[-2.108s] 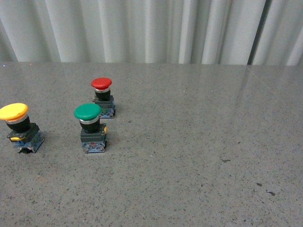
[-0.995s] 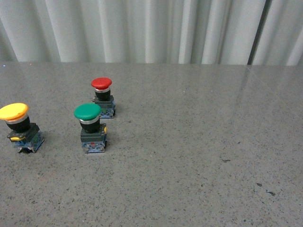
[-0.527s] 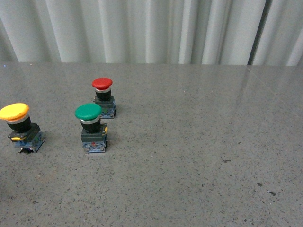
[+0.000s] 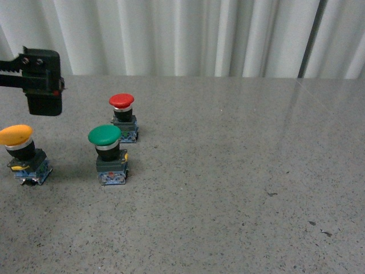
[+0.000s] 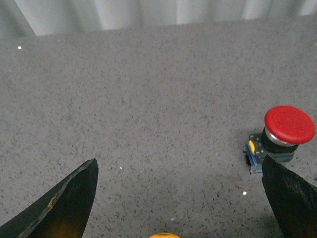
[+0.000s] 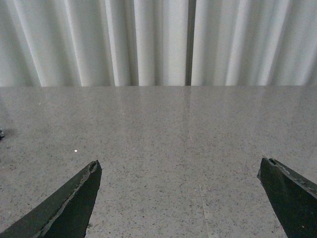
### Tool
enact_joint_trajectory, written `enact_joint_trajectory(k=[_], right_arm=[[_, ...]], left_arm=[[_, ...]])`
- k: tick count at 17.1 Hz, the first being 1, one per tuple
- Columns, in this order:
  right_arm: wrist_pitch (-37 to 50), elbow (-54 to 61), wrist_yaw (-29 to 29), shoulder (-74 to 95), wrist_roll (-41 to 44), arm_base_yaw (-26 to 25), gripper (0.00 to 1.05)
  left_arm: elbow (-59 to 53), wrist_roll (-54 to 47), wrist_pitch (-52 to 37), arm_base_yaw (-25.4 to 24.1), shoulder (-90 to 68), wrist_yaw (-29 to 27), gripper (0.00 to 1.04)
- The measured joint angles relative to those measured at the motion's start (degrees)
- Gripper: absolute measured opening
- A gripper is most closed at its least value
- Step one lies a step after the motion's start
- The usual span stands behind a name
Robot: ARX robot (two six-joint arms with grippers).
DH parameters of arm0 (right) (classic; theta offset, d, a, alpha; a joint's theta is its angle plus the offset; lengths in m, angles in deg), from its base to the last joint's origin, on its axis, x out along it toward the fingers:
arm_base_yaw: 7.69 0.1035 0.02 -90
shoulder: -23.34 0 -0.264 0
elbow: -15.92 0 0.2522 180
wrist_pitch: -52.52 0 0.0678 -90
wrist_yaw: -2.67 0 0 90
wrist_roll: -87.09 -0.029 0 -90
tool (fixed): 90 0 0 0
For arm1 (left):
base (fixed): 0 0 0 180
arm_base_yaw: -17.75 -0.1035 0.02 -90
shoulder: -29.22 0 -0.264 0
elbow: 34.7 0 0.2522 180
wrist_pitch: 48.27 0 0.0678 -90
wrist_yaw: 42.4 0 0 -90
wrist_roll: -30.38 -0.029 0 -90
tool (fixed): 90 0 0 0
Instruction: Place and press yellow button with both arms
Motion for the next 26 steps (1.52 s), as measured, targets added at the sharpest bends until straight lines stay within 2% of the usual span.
enact_joint_trajectory(k=[1,2,3,4,6,8,13,14,16,20,23,26], right_arm=[[0.0,0.0,0.0,0.0,0.0,0.0,0.98],[0.0,0.0,0.0,0.0,0.0,0.0,0.98],[0.0,0.0,0.0,0.0,0.0,0.0,0.98],[0.0,0.0,0.0,0.0,0.0,0.0,0.98],[0.02,0.0,0.0,0.0,0.0,0.0,0.98],[0.0,0.0,0.0,0.0,0.0,0.0,0.98],[0.02,0.0,0.0,0.0,0.0,0.0,0.98],[0.0,0.0,0.0,0.0,0.0,0.0,0.98],[0.0,0.0,0.0,0.0,0.0,0.0,0.98],[0.0,0.0,0.0,0.0,0.0,0.0,0.98],[0.0,0.0,0.0,0.0,0.0,0.0,0.98],[0.0,0.0,0.0,0.0,0.0,0.0,0.98]], left_arm=[[0.2,0.94,0.98,0.24,-0.96,-0.31,0.98],[0.61,3.78,4.87,-0.15,-3.02,-3.41,0.98],[0.2,6.12,4.46,-0.33,-3.15,-3.98,0.98],[-2.01,7.34,3.85,0.31,-3.5,-1.99,0.98],[-2.78,7.37,3.54,0.98,-3.54,-1.38,0.98],[-3.5,7.32,3.78,1.73,-3.32,-2.08,0.77],[-3.63,6.01,5.51,2.4,-0.81,-3.8,0.41],[-3.63,5.38,6.54,2.84,0.96,-4.68,0.36],[-2.93,4.74,8.24,4.26,3.74,-5.75,0.35],[8.0,3.41,9.05,11.8,6.71,-7.93,0.35],[20.52,8.11,10.05,19.1,-5.88,-6.99,0.35],[23.1,14.99,10.14,26.62,-15.78,-8.68,0.35]])
